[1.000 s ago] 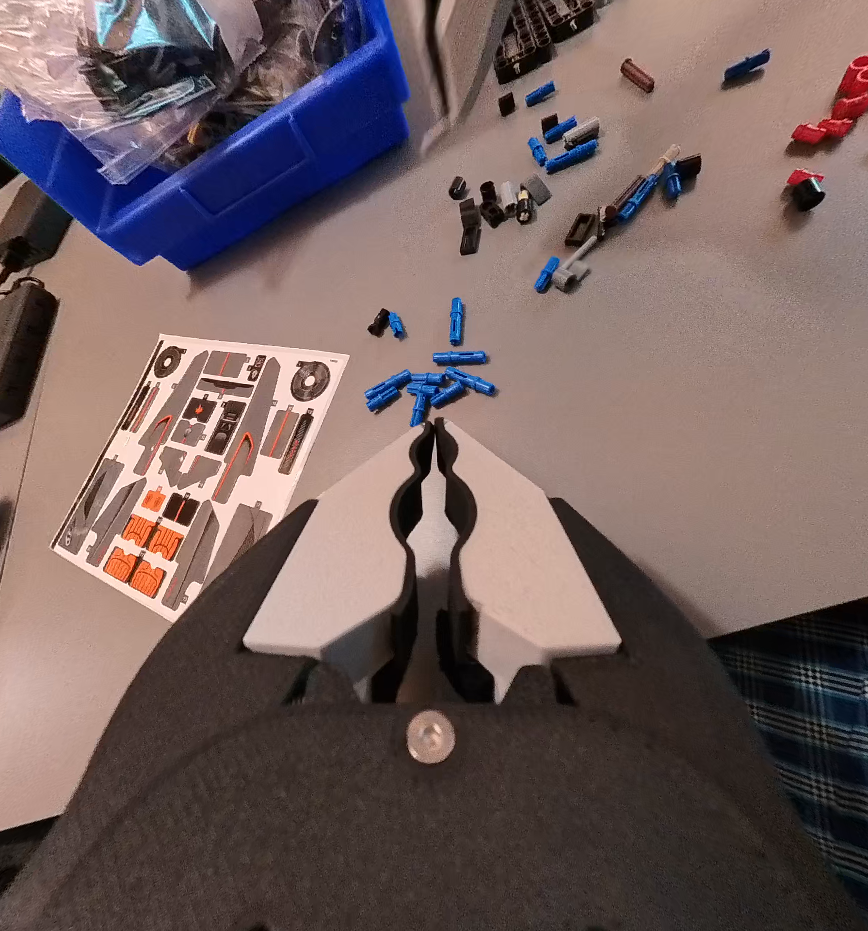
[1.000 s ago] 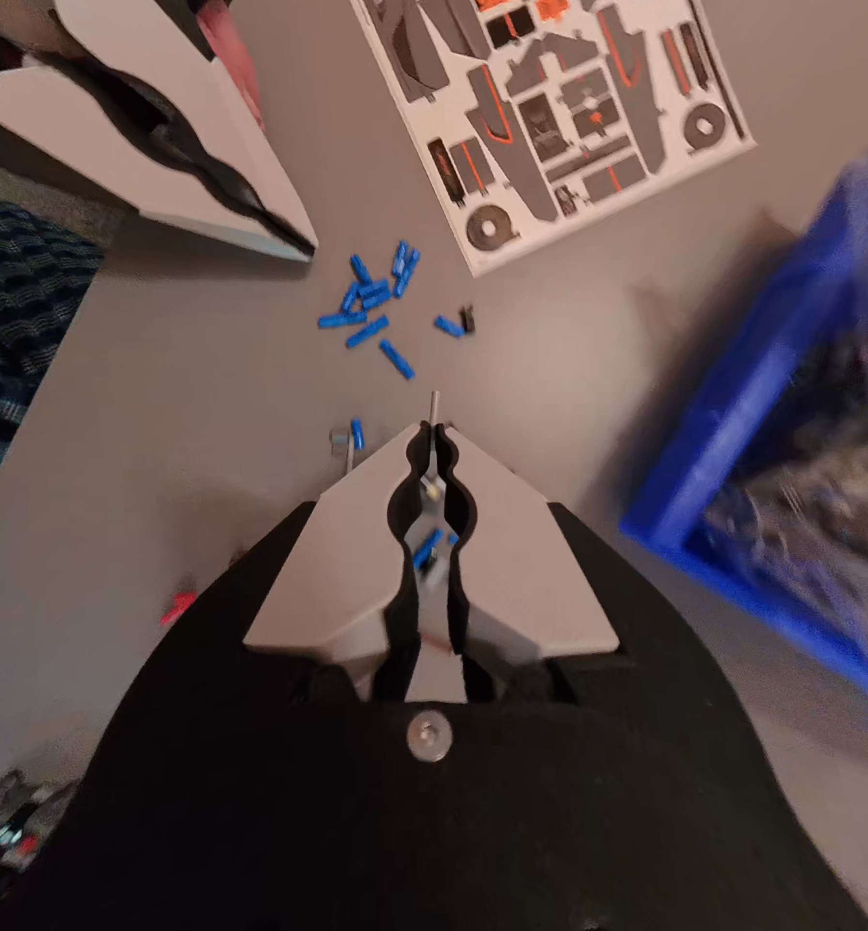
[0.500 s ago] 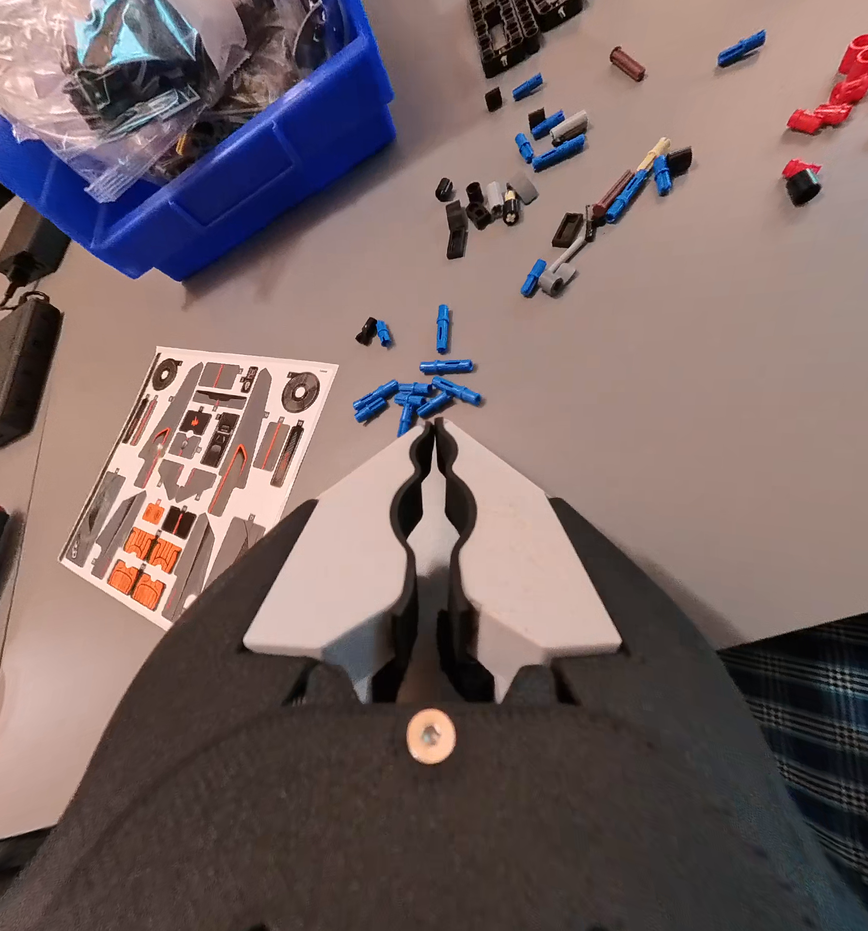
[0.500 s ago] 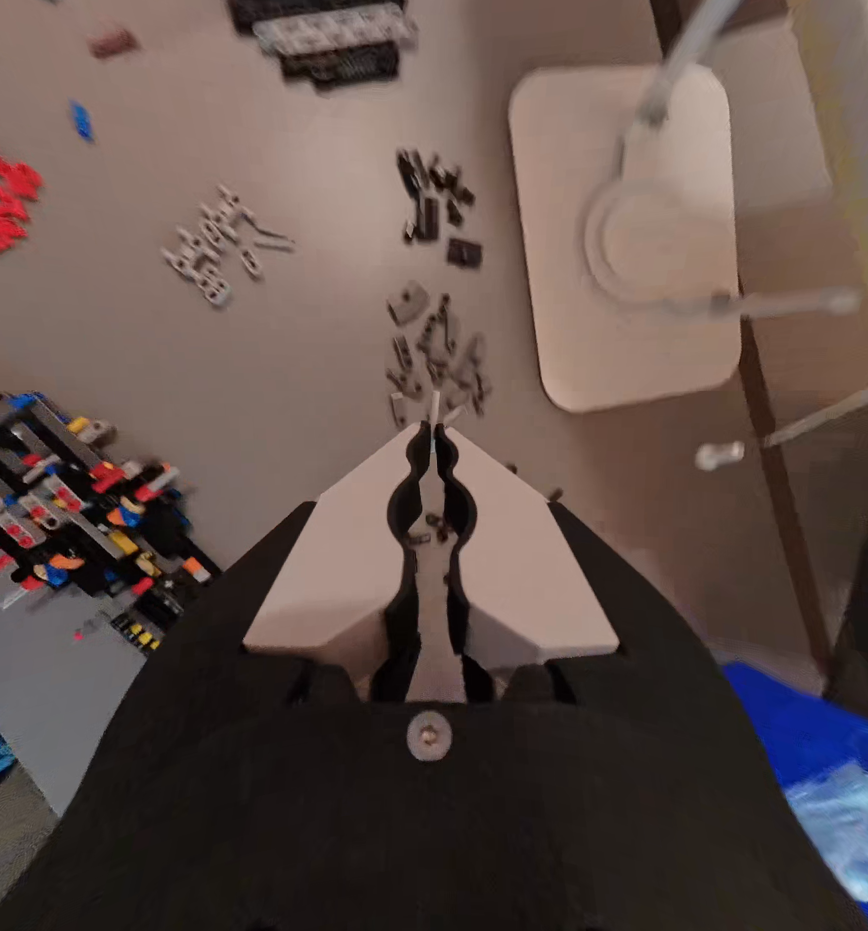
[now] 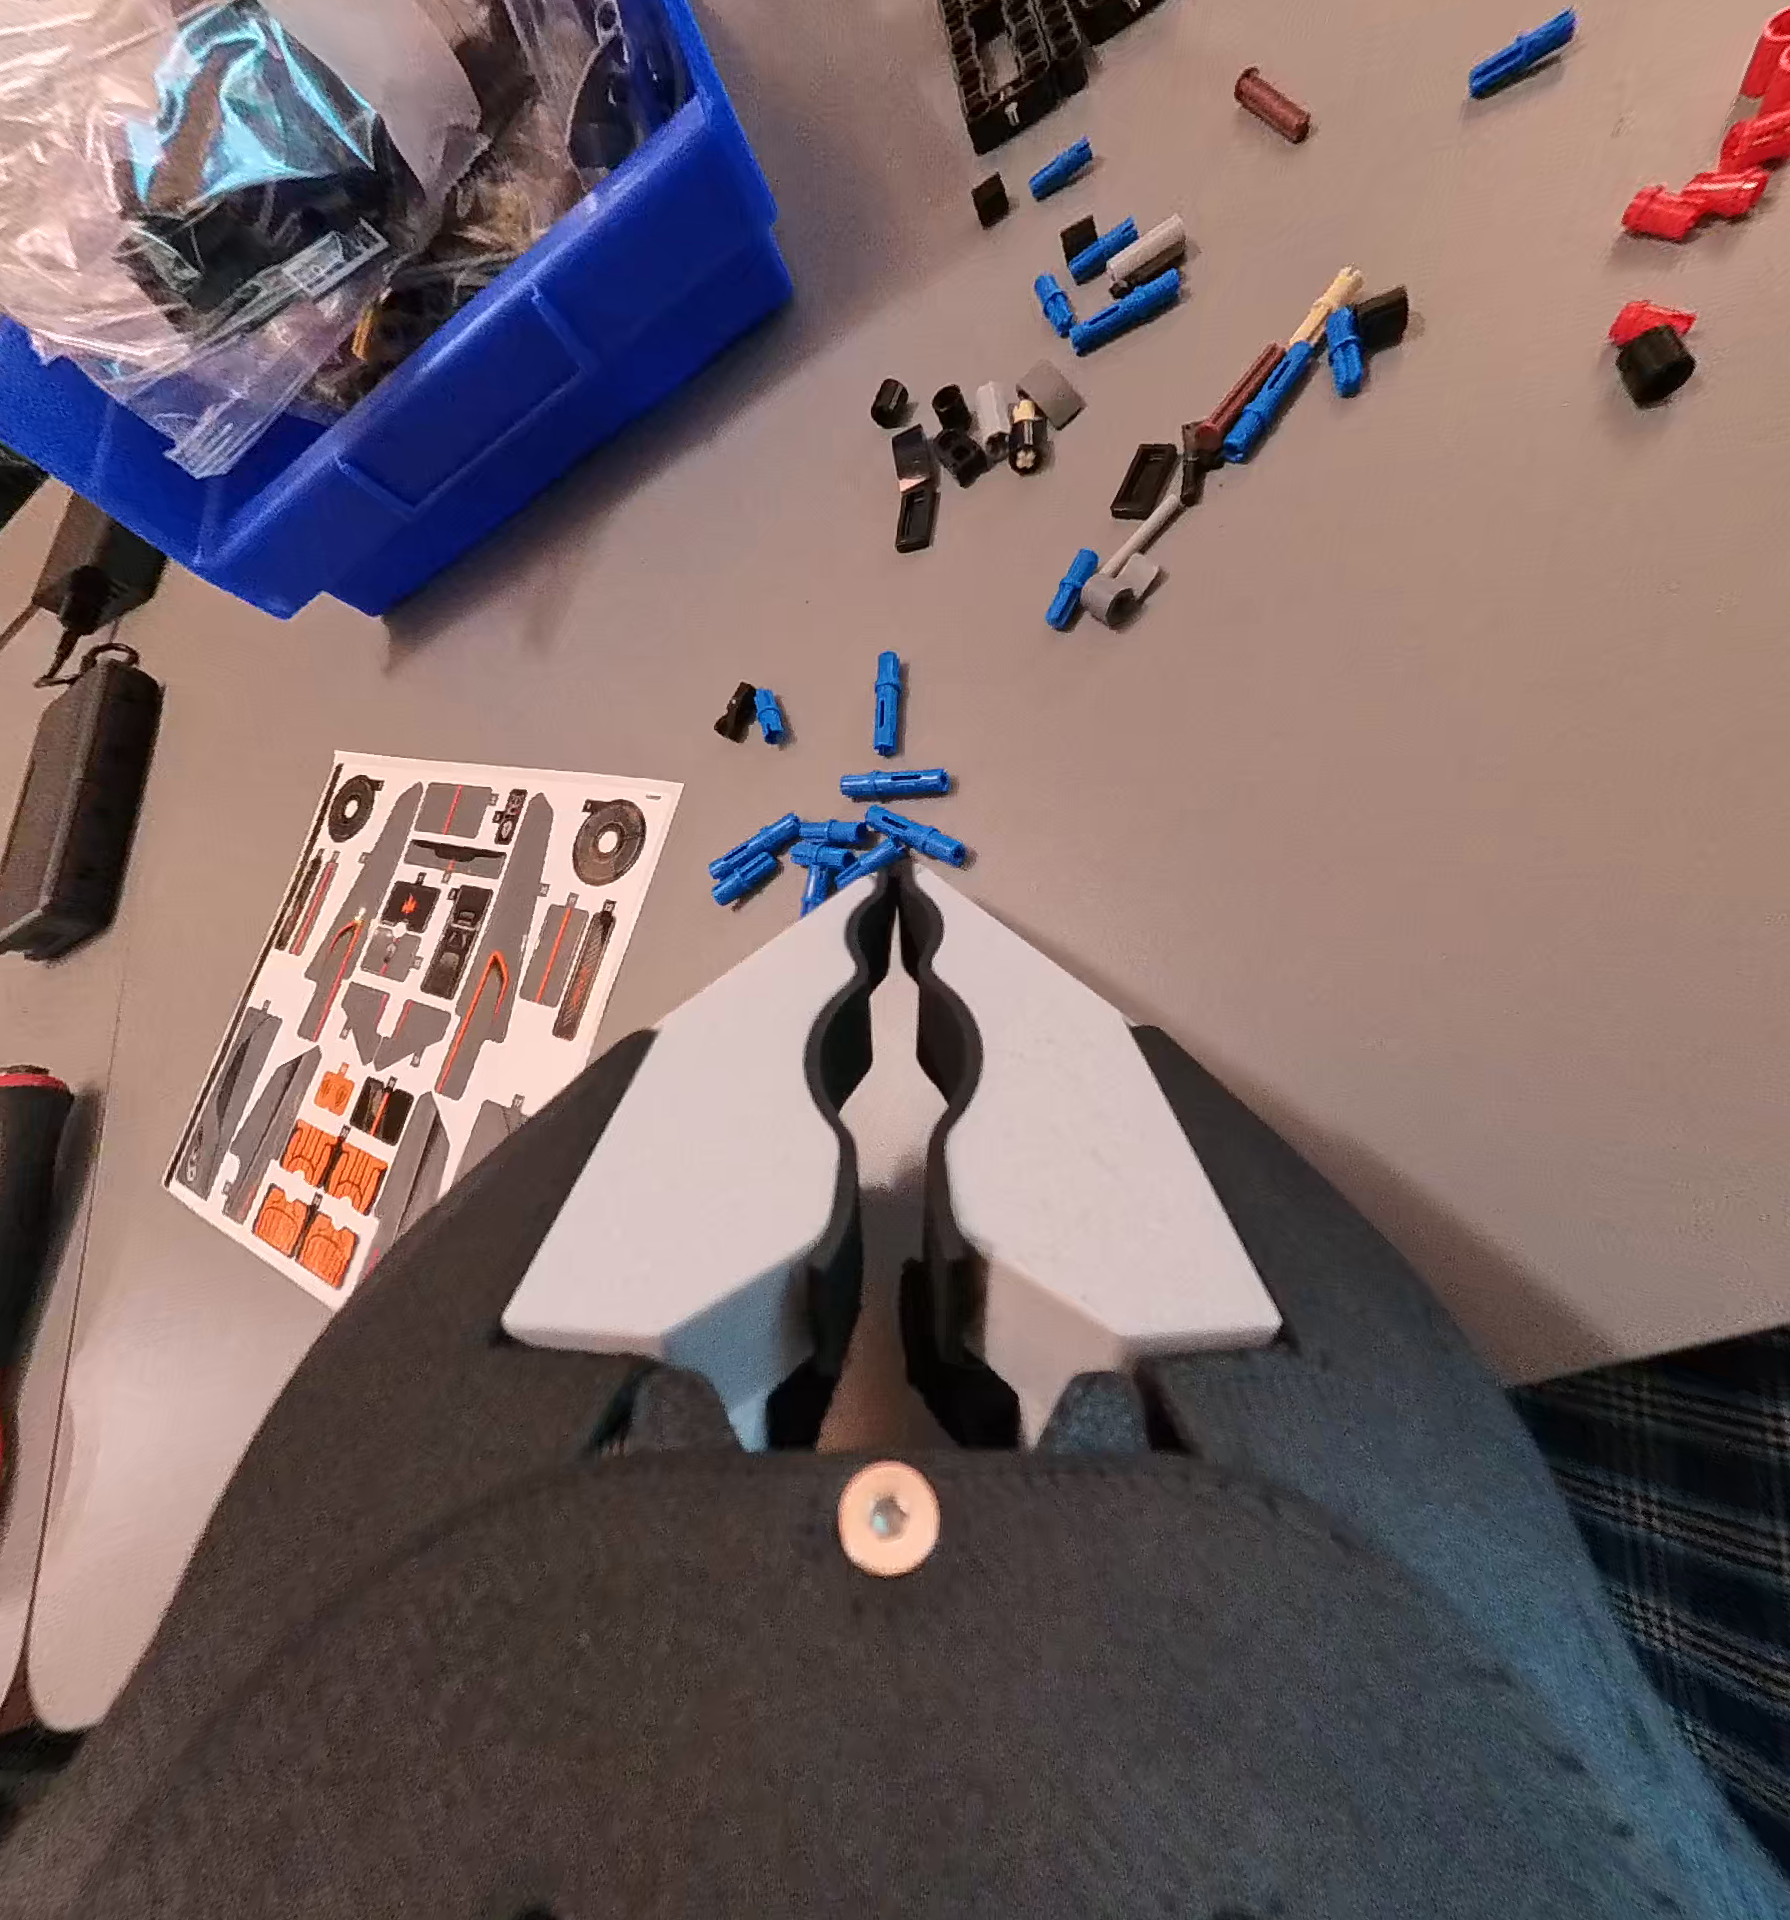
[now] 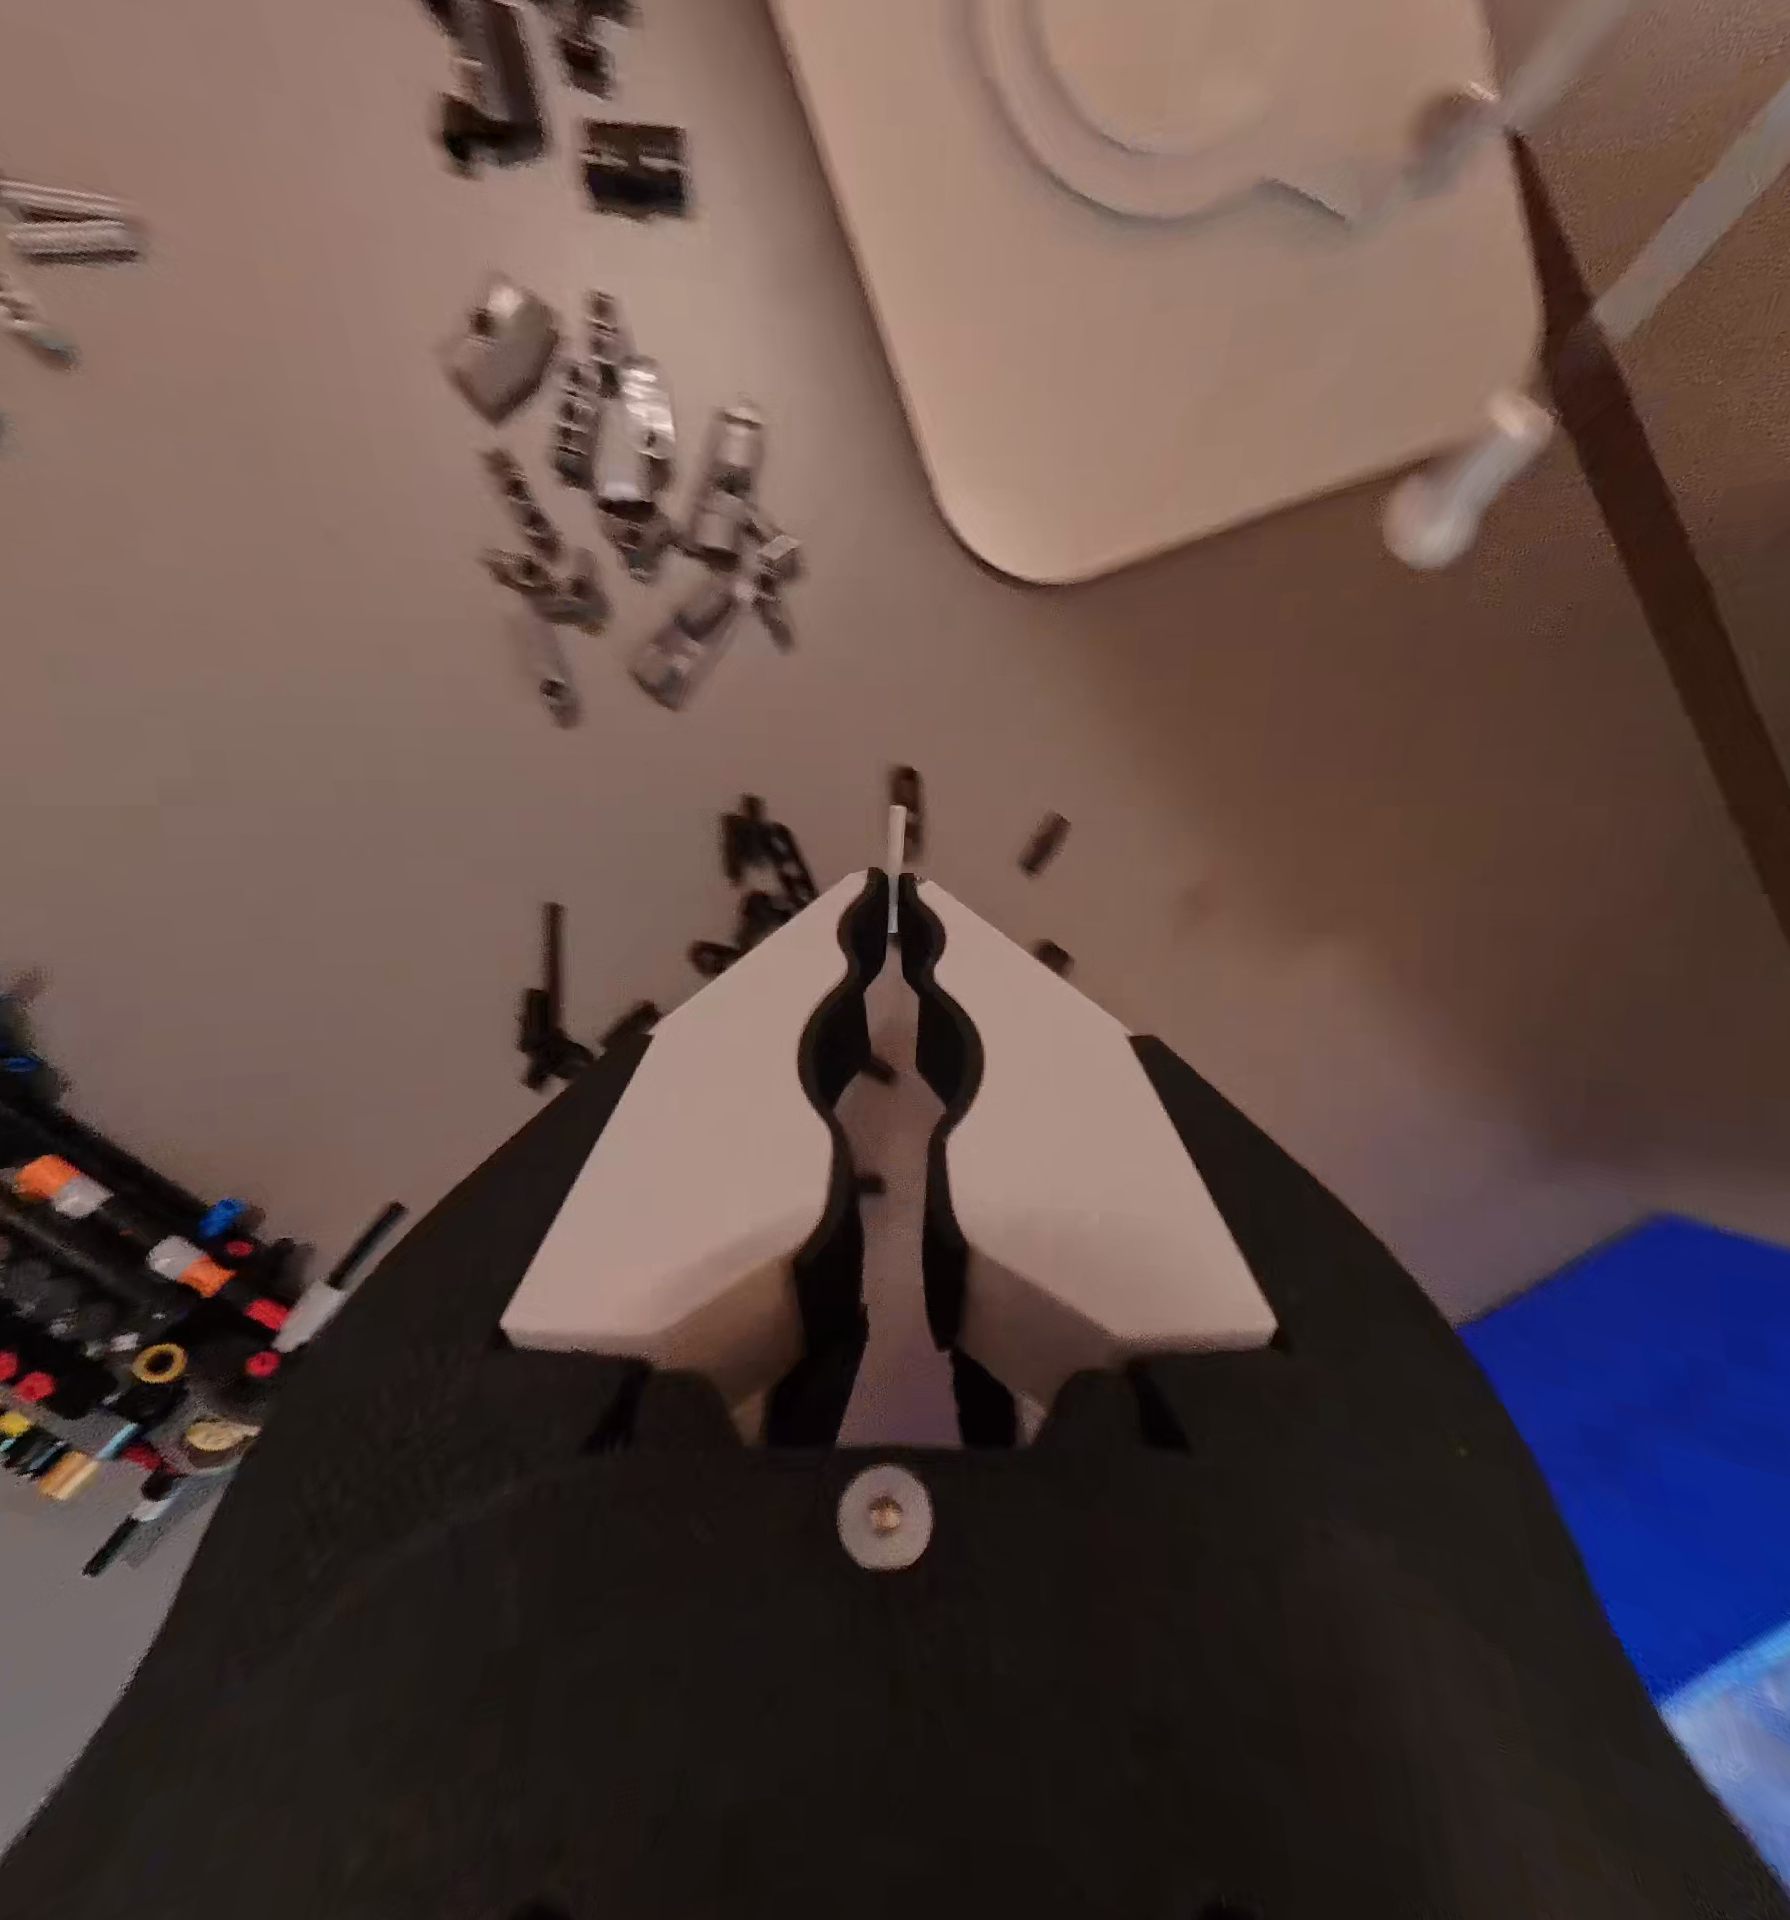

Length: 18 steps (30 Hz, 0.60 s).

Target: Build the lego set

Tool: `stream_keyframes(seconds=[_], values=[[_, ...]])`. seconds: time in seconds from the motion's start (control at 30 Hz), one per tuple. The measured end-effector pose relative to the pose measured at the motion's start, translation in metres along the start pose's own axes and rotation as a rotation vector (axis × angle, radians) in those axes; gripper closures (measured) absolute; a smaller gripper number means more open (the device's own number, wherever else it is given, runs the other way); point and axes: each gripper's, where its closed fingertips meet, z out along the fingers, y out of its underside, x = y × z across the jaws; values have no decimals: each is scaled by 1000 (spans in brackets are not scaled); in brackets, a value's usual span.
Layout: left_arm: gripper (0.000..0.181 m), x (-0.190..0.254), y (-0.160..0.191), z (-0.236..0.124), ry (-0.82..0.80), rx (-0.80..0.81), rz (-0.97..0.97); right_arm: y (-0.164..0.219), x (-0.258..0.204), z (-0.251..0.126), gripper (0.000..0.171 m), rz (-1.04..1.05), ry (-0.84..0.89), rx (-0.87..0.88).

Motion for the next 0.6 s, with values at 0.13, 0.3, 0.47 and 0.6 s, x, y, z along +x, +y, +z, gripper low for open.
stream_keyframes(seconds=[0.13,0.3,0.47,0.6], values=[[181,3,1,4,13,-5,3,31,38,-10,171,143,73,-53],[181,3,1,5,13,-4,-1,64,55,-3,171,231,81,-160],[181,2,1,6,9,-6,-1,26,28,-1,171,153,11,-81],[181,4,0,6,11,-2,1,-39,-30,7,171,-23,-106,-7]])
